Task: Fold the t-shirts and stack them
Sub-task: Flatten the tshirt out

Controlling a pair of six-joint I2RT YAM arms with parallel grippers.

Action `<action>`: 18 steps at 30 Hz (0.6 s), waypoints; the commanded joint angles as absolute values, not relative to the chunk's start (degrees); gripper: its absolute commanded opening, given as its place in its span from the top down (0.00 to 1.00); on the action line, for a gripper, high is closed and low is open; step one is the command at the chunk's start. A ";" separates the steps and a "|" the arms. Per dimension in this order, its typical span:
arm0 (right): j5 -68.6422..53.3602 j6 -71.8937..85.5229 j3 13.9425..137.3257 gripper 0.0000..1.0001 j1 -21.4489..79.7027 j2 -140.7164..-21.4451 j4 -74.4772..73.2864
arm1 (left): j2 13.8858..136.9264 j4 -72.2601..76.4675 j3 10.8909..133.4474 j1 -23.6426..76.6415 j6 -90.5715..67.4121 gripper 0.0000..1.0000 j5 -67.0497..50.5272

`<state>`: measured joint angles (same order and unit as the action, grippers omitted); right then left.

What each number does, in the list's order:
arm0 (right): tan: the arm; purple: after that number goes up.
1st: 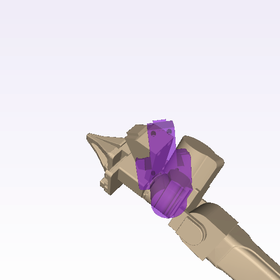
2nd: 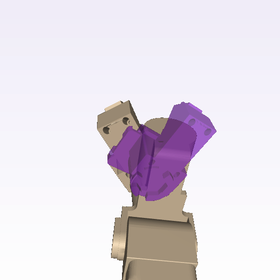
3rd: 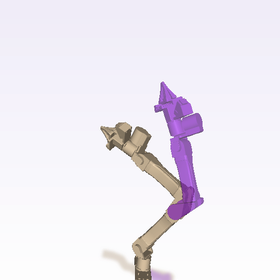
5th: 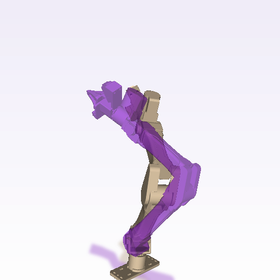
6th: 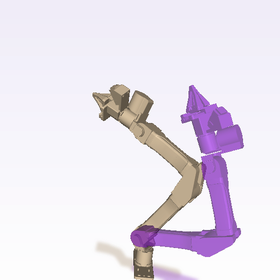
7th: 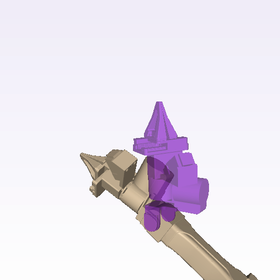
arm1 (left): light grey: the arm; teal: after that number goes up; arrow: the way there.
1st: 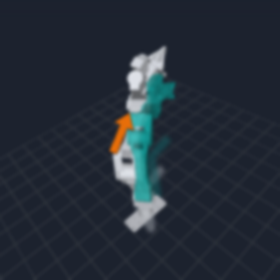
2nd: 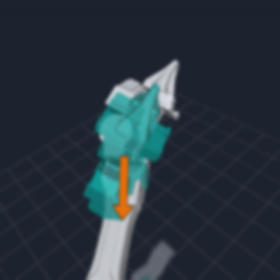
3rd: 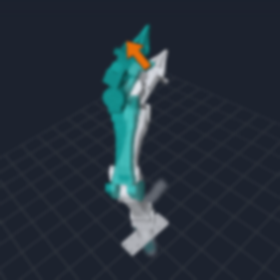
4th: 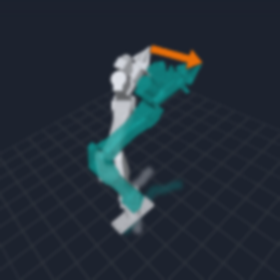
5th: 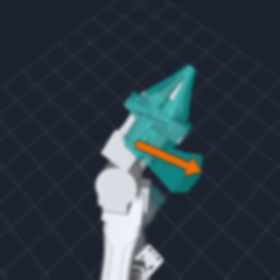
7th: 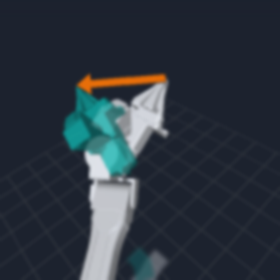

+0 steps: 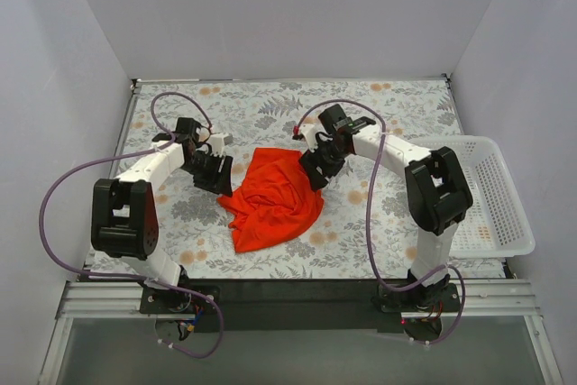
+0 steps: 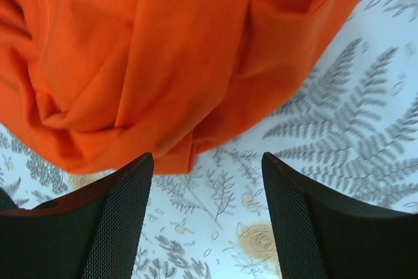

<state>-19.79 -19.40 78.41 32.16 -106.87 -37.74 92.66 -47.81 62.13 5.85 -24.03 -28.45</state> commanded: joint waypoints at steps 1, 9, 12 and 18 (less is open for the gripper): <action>-20.47 -16.88 86.11 0.27 30.59 -109.41 -34.28 | 92.81 -47.20 60.91 6.42 -23.12 0.50 -23.83; -23.11 -13.54 98.34 0.34 29.53 -118.29 -31.64 | 94.57 -45.88 59.77 6.85 -23.55 0.52 -23.64; -23.99 -11.26 103.96 0.40 29.71 -123.21 -31.11 | 95.10 -45.79 60.03 7.03 -24.34 0.55 -23.99; -21.01 -9.58 110.47 0.41 30.85 -129.55 -30.50 | 95.54 -46.49 60.03 7.47 -24.61 0.57 -23.73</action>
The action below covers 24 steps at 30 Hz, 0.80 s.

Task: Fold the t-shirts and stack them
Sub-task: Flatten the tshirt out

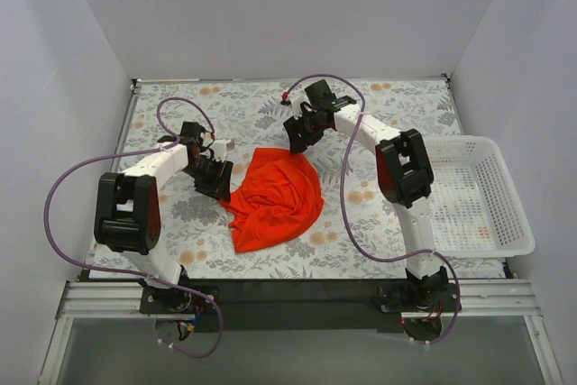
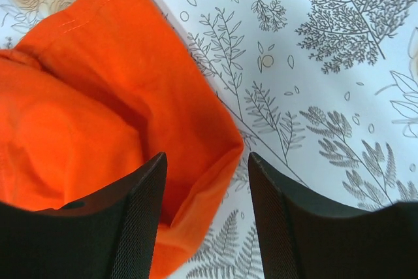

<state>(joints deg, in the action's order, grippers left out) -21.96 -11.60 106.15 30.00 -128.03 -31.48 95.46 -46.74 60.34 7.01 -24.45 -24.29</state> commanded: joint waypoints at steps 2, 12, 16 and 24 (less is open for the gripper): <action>-20.92 -10.10 110.74 0.39 31.11 -130.60 -30.15 | 95.62 -46.32 59.94 7.56 -24.52 0.57 -23.99; -14.25 -14.41 110.30 0.40 34.71 -133.07 -29.62 | 97.03 -45.88 60.12 8.00 -25.22 0.57 -24.08; -6.00 -16.52 110.21 0.44 37.70 -133.94 -29.79 | 97.91 -45.79 61.08 8.09 -25.75 0.58 -23.73; -6.15 -15.20 115.57 0.98 37.44 -137.37 -34.18 | 98.35 -46.49 62.05 8.09 -25.75 0.79 -23.47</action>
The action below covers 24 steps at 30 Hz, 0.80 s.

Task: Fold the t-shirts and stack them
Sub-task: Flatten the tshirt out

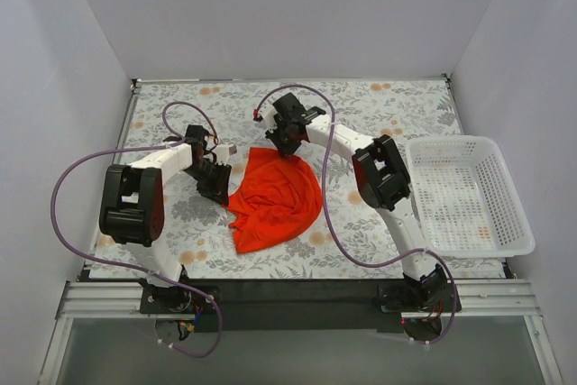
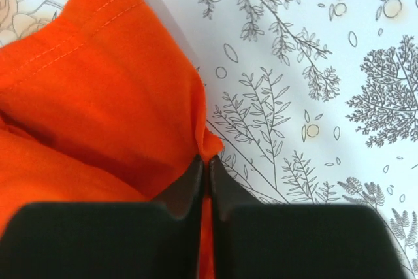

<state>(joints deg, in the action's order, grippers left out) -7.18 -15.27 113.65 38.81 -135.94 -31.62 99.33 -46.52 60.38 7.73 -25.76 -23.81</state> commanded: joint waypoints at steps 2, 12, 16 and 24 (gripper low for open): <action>-6.33 -15.29 115.32 0.99 37.44 -136.50 -34.45 | 97.82 -46.23 62.40 8.09 -26.45 0.96 -23.38; -11.07 -15.12 111.36 0.99 25.94 -117.70 -34.98 | 94.92 -46.40 78.11 3.00 -25.93 1.00 -18.98; -11.42 -14.94 106.89 0.99 18.04 -109.54 -36.04 | 96.15 -47.90 86.99 -3.14 -24.44 1.00 -18.37; -16.52 -14.68 94.84 0.99 11.43 -99.41 -35.42 | 90.36 -44.21 86.31 -6.42 -23.29 1.00 -19.33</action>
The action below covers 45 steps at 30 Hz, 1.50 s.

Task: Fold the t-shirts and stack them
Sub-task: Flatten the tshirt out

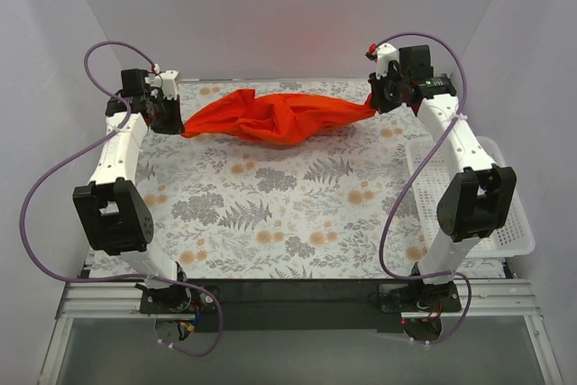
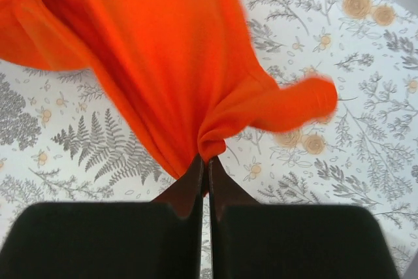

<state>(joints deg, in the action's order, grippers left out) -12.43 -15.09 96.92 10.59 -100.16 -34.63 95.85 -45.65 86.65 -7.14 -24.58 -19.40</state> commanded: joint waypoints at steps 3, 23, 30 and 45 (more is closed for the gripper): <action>-17.67 -14.68 96.32 0.99 10.99 -97.65 -34.98 | 87.55 -40.97 84.91 -6.50 -23.73 1.00 -18.02; -20.48 -23.29 66.99 0.99 10.98 -80.78 -39.11 | 73.39 -54.06 58.99 -9.05 -1.94 0.98 -11.53; -21.27 -22.50 61.26 0.99 12.39 -79.98 -39.02 | 77.33 -53.35 68.36 -8.18 -7.19 0.52 -27.47; -21.62 -21.45 61.00 0.99 12.39 -80.16 -39.02 | 101.68 -41.58 80.51 16.96 -25.14 0.49 -31.29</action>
<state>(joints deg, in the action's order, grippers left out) -20.34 -21.58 60.88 12.29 -81.78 -40.12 101.30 -44.75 78.52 15.16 -21.85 -31.64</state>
